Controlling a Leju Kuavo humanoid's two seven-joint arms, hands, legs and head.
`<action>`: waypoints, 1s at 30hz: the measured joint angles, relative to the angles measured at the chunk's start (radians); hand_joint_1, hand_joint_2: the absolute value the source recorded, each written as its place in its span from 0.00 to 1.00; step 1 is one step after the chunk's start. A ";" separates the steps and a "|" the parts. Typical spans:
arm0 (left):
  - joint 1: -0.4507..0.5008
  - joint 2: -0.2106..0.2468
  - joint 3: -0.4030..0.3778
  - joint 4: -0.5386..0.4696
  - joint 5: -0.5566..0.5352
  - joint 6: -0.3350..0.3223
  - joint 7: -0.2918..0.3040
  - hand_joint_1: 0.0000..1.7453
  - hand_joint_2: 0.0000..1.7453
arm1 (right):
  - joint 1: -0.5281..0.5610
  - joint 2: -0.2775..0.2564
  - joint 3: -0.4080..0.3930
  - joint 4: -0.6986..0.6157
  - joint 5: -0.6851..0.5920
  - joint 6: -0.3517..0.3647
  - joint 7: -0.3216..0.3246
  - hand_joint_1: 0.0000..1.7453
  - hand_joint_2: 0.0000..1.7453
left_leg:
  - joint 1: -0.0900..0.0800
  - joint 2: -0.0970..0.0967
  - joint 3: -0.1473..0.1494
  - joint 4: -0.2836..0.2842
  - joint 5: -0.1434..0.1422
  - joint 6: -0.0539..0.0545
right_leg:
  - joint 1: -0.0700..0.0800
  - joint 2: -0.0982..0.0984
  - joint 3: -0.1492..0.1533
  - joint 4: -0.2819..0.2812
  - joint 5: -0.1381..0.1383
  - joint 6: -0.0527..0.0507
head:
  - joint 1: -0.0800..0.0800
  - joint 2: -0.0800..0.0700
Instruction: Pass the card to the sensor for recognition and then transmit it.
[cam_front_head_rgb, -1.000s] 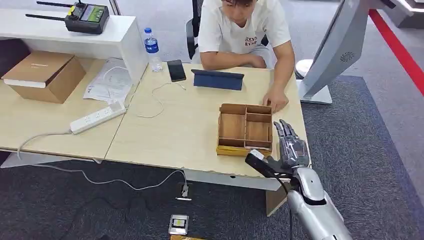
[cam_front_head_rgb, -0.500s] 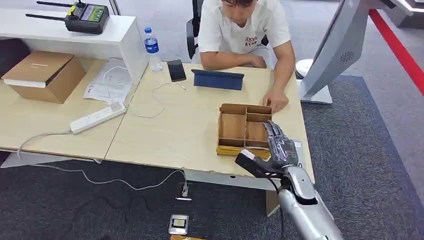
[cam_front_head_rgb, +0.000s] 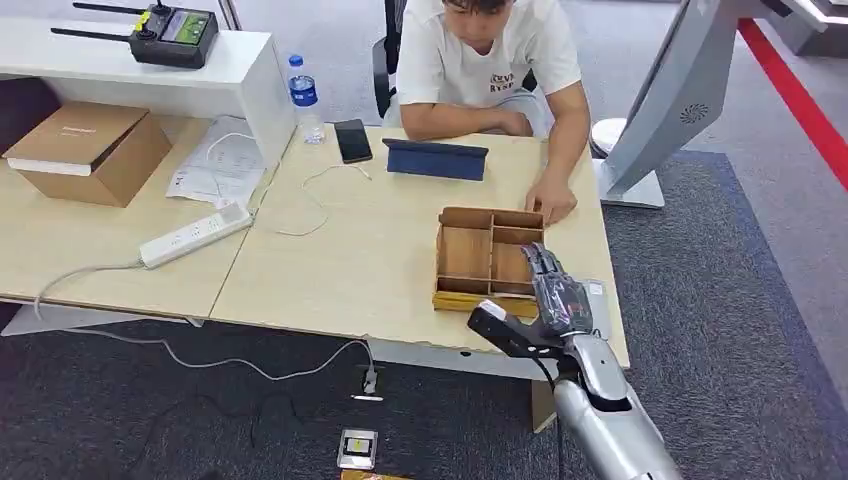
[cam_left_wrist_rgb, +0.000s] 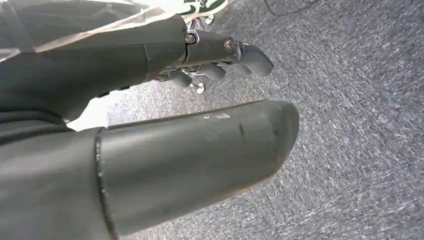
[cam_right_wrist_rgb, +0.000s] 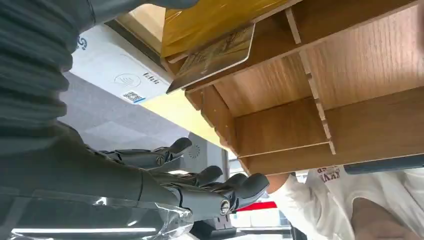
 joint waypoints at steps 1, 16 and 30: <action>0.000 0.000 0.000 0.000 0.000 0.000 0.000 0.00 0.00 | 0.000 0.000 0.000 0.001 0.000 0.000 0.000 0.00 1.00 | 0.000 0.000 0.000 0.000 0.000 0.000 | 0.000 0.000 0.000 0.000 0.000 0.000 | 0.000 0.000; 0.000 0.000 0.000 0.000 -0.007 0.000 -0.003 0.00 0.00 | -0.031 0.000 0.000 0.063 -0.006 -0.020 -0.011 0.00 1.00 | 0.000 0.000 0.000 0.000 0.000 0.000 | 0.000 0.000 0.000 0.000 0.000 0.000 | 0.000 0.000; 0.000 0.000 0.000 0.000 -0.007 0.000 -0.004 0.00 0.00 | -0.042 0.000 0.000 0.099 -0.006 -0.019 -0.013 0.49 1.00 | 0.000 0.000 0.000 0.000 0.000 0.000 | 0.000 0.000 0.000 0.000 0.000 0.000 | 0.000 0.000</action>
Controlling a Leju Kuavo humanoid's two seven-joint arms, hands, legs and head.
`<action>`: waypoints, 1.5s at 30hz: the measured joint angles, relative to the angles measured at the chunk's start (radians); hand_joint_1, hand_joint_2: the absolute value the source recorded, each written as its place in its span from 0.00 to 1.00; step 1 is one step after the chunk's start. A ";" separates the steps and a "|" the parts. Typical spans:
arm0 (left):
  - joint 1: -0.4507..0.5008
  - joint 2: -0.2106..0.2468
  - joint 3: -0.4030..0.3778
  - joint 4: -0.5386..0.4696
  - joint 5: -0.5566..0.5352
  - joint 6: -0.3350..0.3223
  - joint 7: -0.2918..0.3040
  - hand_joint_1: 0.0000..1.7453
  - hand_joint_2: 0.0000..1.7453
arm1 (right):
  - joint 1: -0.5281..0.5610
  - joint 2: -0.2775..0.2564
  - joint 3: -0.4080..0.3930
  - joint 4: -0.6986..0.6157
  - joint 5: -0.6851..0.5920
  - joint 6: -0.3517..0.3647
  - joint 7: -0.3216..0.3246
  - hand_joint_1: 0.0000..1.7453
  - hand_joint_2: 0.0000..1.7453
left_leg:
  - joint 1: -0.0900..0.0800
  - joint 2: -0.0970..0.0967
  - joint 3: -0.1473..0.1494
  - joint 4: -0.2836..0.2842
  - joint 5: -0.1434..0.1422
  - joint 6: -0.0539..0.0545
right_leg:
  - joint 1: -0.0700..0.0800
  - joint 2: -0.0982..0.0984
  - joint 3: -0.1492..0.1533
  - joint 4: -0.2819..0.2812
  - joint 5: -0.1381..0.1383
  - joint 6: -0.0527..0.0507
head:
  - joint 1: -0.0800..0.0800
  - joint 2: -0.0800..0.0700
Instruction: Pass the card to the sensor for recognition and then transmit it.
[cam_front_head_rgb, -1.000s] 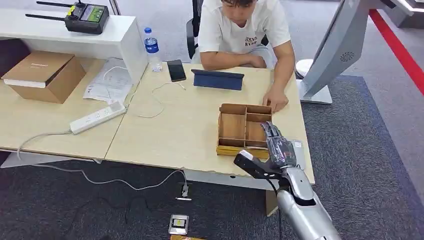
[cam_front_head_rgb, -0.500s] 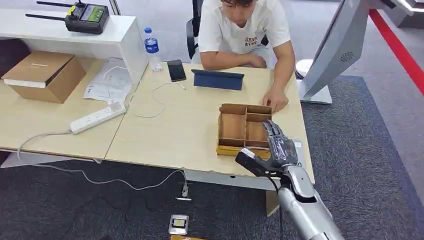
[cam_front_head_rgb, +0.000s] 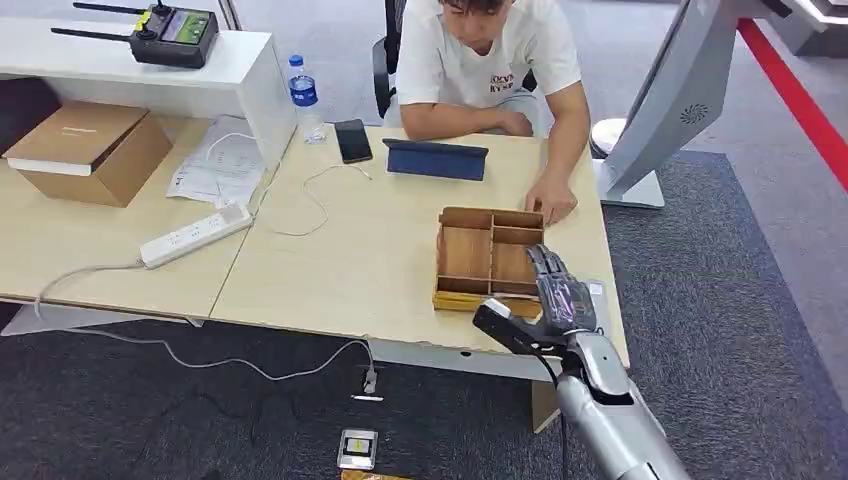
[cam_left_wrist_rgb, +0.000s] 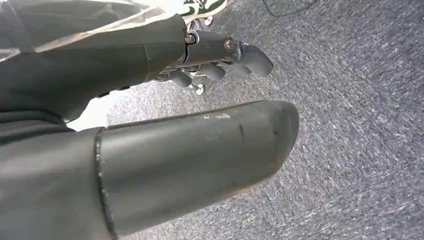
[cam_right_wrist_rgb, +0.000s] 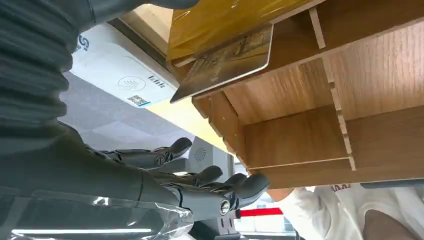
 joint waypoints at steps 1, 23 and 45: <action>0.000 0.000 0.000 0.000 0.000 0.000 -0.001 0.00 0.00 | 0.000 0.000 0.000 0.001 0.000 0.000 0.000 0.95 1.00 | 0.000 0.000 0.000 0.000 0.000 0.000 | 0.000 0.000 0.000 0.000 0.000 0.000 | 0.000 0.000; 0.000 0.000 0.000 0.000 -0.004 -0.005 -0.005 0.00 0.00 | -0.007 0.004 0.000 0.010 -0.029 0.035 -0.016 0.93 1.00 | 0.000 0.000 0.000 0.000 0.000 0.000 | 0.000 0.000 0.000 0.000 0.000 0.000 | 0.000 0.000; 0.001 -0.003 0.000 0.000 -0.015 -0.006 -0.025 0.00 0.00 | -0.034 -0.008 -0.026 -0.102 -0.132 -0.024 -0.023 1.00 1.00 | 0.000 0.000 0.000 0.000 0.000 0.000 | 0.000 0.000 0.000 0.000 0.000 0.000 | 0.000 0.000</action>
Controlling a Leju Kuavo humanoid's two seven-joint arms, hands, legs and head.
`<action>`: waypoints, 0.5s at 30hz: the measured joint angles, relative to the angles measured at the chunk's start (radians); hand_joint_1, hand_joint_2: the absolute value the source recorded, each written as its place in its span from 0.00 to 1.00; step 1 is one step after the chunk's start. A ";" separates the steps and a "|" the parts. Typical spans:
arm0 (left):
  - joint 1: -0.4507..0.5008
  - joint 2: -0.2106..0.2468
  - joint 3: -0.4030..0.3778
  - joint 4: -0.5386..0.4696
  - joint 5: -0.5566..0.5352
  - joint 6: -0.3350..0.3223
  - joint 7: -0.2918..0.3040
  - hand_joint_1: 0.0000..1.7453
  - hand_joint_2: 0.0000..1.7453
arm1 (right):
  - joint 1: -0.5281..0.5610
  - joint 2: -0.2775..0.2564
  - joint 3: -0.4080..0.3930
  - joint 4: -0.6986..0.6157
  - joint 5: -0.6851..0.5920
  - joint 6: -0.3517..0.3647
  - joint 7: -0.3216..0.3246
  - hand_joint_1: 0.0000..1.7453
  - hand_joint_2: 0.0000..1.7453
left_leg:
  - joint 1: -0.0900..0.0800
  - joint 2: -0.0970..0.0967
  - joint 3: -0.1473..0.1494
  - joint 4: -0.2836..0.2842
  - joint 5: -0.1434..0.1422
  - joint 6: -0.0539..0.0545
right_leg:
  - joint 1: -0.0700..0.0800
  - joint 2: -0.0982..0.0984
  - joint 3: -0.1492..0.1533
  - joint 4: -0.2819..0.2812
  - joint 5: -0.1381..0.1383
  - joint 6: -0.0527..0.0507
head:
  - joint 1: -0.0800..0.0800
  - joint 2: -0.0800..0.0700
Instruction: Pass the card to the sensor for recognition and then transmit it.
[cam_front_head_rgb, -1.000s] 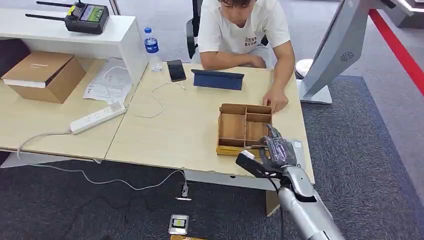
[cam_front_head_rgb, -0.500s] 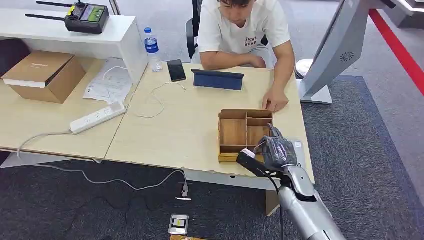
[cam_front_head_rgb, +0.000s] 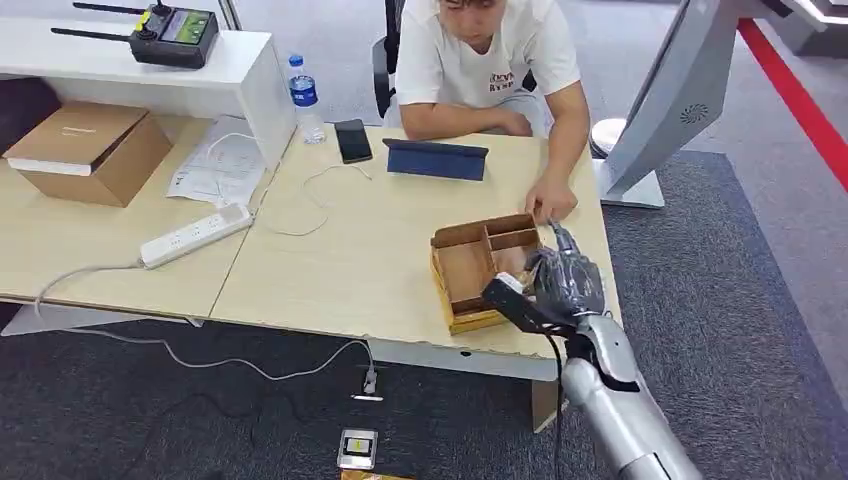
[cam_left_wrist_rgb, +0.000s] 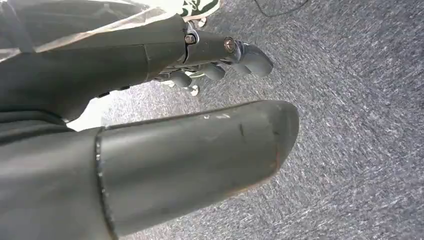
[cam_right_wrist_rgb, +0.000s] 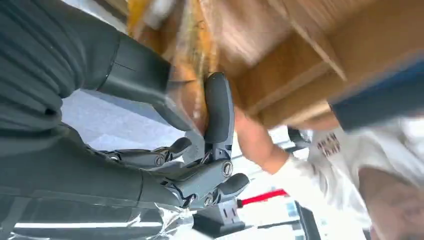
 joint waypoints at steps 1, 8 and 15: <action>0.000 0.000 0.000 0.000 0.000 0.000 -0.002 0.00 0.00 | -0.009 -0.003 -0.003 -0.017 -0.006 0.010 0.005 1.00 1.00 | 0.000 0.000 0.000 0.000 0.000 0.000 | 0.000 0.000 0.000 0.000 0.000 0.000 | 0.000 0.000; 0.001 0.001 0.000 0.000 -0.007 -0.006 -0.013 0.00 0.00 | -0.046 -0.029 -0.039 -0.141 -0.020 0.071 0.039 1.00 1.00 | 0.000 0.000 0.000 0.000 0.000 0.000 | 0.000 0.000 0.000 0.000 0.000 0.000 | 0.000 0.000; 0.000 0.002 0.000 0.000 -0.030 -0.009 -0.040 0.00 0.00 | -0.120 -0.035 -0.056 -0.115 -0.042 0.088 -0.008 1.00 1.00 | 0.000 0.000 0.000 0.000 0.000 0.000 | 0.000 0.000 0.000 0.000 0.000 0.000 | 0.000 0.000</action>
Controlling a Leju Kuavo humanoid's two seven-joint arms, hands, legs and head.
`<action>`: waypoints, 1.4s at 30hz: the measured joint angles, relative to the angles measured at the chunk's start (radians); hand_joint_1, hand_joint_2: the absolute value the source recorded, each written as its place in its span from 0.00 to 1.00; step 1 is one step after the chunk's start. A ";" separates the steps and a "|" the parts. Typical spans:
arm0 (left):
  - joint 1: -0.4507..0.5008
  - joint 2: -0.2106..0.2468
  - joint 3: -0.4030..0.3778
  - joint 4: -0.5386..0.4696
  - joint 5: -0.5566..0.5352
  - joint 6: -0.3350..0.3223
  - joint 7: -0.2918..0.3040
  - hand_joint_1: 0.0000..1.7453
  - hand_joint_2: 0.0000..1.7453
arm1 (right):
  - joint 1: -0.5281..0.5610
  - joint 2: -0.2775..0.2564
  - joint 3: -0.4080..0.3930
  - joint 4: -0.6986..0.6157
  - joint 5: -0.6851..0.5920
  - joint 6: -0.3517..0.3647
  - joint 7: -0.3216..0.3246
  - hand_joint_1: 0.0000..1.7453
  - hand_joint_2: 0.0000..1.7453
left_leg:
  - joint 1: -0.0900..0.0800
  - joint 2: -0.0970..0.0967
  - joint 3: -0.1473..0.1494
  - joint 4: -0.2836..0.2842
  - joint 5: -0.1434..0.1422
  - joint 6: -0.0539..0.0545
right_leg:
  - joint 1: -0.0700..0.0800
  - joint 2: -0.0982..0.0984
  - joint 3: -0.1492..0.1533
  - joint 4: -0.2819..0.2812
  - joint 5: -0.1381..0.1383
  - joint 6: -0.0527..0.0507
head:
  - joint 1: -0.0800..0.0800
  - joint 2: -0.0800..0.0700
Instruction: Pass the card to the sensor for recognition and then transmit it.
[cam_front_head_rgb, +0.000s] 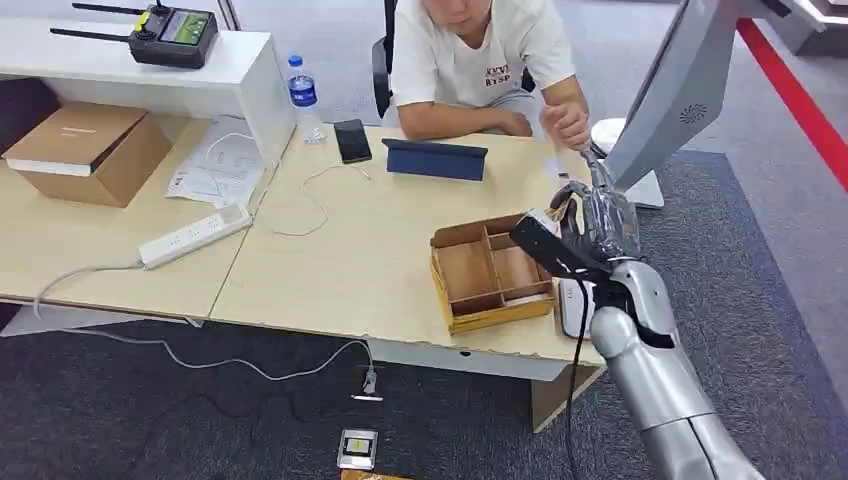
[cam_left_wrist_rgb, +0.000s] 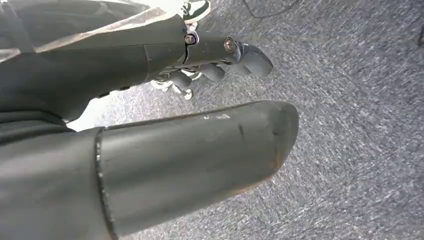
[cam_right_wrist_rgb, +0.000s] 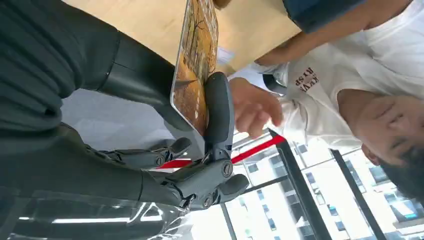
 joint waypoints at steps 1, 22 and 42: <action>0.000 0.000 0.000 0.000 -0.004 0.000 -0.005 0.00 0.00 | -0.015 0.000 0.000 0.012 0.004 0.000 -0.006 1.00 1.00 | 0.000 0.000 0.000 0.000 0.000 0.000 | 0.000 0.000 0.000 0.000 0.000 0.000 | 0.000 0.000; -0.030 0.005 -0.039 0.000 -0.065 -0.018 -0.016 0.00 0.00 | -0.451 0.083 0.009 0.475 0.095 0.133 0.101 1.00 1.00 | 0.000 0.000 -0.001 0.000 0.001 0.000 | 0.000 0.000 -0.001 0.001 0.001 0.000 | 0.000 0.000; -0.017 0.018 -0.048 0.000 -0.042 -0.012 -0.006 0.00 0.00 | -0.509 0.155 0.012 0.592 0.114 0.120 0.119 0.00 0.00 | 0.000 0.000 -0.001 0.000 0.001 0.000 | 0.000 0.000 -0.001 0.001 0.001 0.000 | 0.000 0.000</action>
